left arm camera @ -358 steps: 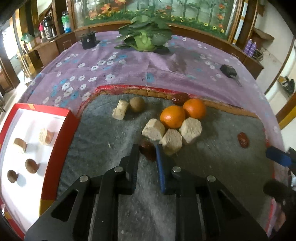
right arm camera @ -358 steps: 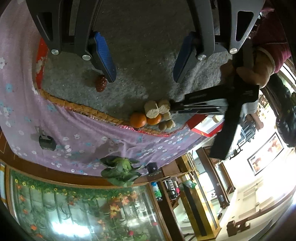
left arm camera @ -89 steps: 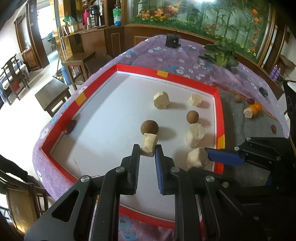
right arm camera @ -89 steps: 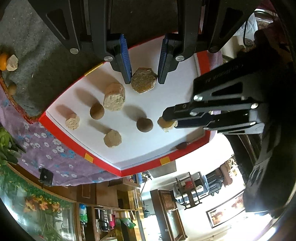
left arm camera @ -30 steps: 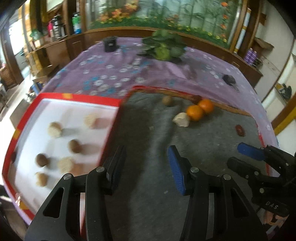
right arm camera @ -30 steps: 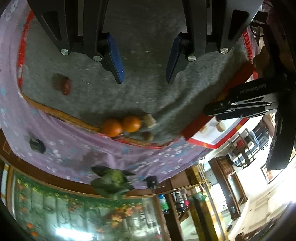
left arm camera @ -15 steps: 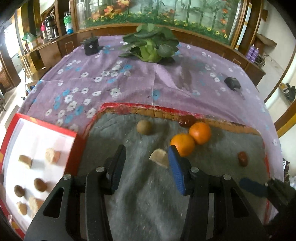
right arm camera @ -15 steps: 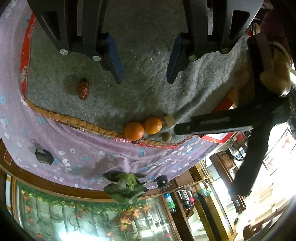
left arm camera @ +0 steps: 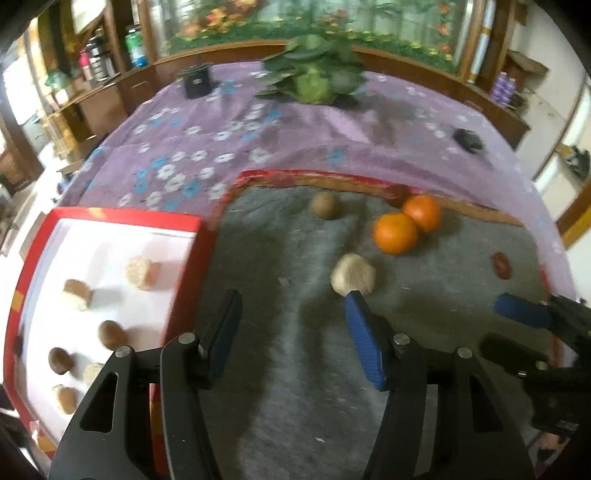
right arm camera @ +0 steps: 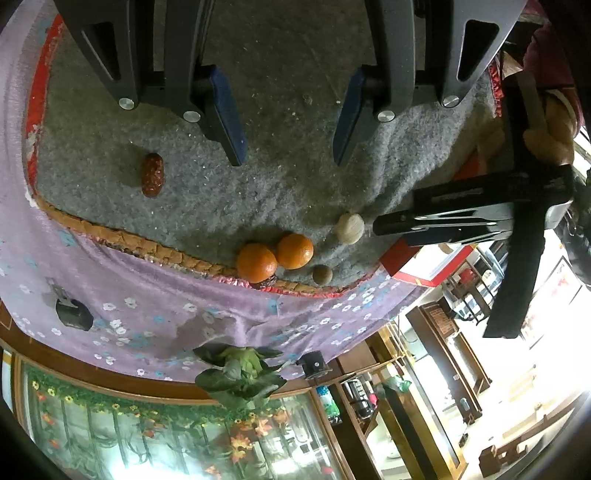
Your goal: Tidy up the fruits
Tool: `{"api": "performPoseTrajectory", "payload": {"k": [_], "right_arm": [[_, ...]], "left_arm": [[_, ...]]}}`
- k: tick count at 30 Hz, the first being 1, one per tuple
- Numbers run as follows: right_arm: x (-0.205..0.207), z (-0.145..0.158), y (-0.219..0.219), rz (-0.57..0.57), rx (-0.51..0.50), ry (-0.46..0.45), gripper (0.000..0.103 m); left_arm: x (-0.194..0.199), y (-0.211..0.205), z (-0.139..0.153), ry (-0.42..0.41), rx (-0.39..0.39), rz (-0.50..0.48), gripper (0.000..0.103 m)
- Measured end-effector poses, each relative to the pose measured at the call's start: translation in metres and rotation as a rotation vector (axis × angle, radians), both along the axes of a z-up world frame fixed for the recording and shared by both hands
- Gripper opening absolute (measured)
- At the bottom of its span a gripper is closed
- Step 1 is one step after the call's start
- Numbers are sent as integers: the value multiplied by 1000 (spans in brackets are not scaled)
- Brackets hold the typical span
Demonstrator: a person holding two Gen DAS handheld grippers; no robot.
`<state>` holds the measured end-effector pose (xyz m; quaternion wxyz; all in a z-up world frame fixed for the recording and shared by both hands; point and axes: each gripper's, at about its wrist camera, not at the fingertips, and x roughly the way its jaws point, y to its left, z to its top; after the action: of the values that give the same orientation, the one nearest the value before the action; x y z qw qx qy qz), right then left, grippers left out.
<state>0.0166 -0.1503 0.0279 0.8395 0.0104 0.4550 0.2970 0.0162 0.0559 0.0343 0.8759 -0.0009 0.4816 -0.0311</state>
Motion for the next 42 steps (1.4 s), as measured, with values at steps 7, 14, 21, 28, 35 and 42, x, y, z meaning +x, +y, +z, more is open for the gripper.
{"api": "performPoseTrajectory", "payload": {"k": [7, 14, 21, 28, 35, 42], "right_arm": [[1, -3, 0, -1, -2, 7, 48], [1, -5, -4, -8, 5, 8, 48], [0, 1, 7, 2, -13, -1, 48], [14, 11, 43, 58, -57, -50, 48], [54, 19, 97, 137, -63, -121, 48], [98, -3, 129, 161, -142, -95, 43]], "left_arm": [[11, -34, -8, -9, 63, -73, 58], [25, -37, -24, 13, 60, -76, 37], [8, -22, -6, -34, 37, -82, 24], [-8, 11, 13, -65, 10, -17, 25], [-20, 43, 25, -97, 8, 47, 25], [-23, 75, 30, -106, -7, 103, 25]]}}
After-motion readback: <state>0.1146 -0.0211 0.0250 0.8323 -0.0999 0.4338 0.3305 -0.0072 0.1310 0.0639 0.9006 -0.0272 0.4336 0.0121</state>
